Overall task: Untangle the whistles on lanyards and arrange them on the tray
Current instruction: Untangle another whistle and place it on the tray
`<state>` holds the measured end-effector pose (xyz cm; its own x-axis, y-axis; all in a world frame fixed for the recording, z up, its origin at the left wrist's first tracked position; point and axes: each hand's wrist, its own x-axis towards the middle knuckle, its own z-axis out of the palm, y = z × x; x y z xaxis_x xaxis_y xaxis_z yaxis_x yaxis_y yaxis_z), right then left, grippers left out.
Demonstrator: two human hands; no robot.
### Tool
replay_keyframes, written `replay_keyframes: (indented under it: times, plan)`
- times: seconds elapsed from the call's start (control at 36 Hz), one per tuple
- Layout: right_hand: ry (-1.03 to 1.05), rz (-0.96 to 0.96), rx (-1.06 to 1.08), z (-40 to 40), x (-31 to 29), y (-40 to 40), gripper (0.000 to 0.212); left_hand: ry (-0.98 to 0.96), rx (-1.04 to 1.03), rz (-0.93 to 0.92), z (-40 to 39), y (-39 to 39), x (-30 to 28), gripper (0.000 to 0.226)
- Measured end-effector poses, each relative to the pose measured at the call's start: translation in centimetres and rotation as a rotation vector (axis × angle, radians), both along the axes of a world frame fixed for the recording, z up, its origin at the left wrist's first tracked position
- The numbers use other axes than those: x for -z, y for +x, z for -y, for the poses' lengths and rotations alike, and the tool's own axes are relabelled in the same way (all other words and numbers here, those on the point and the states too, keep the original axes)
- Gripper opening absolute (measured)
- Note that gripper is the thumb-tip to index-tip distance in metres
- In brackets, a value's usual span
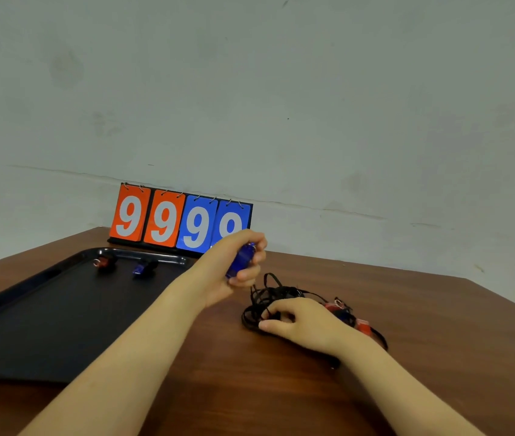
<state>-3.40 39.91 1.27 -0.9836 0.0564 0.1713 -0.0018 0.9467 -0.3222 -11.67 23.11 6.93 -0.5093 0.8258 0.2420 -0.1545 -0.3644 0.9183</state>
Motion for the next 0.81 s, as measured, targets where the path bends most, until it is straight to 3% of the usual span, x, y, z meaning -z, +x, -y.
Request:
replay_keyframes:
  times: [0.08,0.19,0.25,0.36,0.42,0.56,0.69,0.75,0.81]
  plan:
    - [-0.069,-0.069,-0.004,-0.2,-0.1,0.1,0.022,-0.024,-0.069,0.006,-0.1,-0.5,0.3,0.020]
    - [-0.271,-0.230,0.128,-0.7,-1.0,0.9,0.042,-0.112,-0.195,0.007,-0.3,-1.4,1.0,0.021]
    - [-0.558,-0.334,0.234,-1.2,-1.6,1.2,0.042,-0.158,-0.252,0.028,-0.4,-1.8,1.4,0.021]
    - [-1.393,-0.562,0.274,-2.8,-2.9,0.9,0.038,-0.202,-0.343,0.092,-0.4,-2.6,2.0,0.018]
    - [-1.535,-0.601,0.322,-3.8,-3.1,1.1,0.035,-0.223,-0.410,0.087,-0.5,-3.0,2.2,0.022]
    - [-1.358,-0.631,0.500,-5.5,-2.8,1.5,0.024,-0.211,-0.440,0.064,-1.0,-2.5,1.9,0.024]
    - [-0.508,-0.590,0.611,-6.2,-1.9,2.1,0.030,-0.080,-0.516,0.072,-1.2,-1.6,0.8,0.012]
    - [-0.297,-0.553,0.610,-5.8,-1.7,2.0,0.026,-0.053,-0.524,0.075,-1.1,-1.1,0.2,0.013]
    - [-0.201,-0.534,0.502,-5.1,-1.5,1.5,0.037,-0.097,-0.567,0.016,-1.2,-0.4,-0.3,0.017]
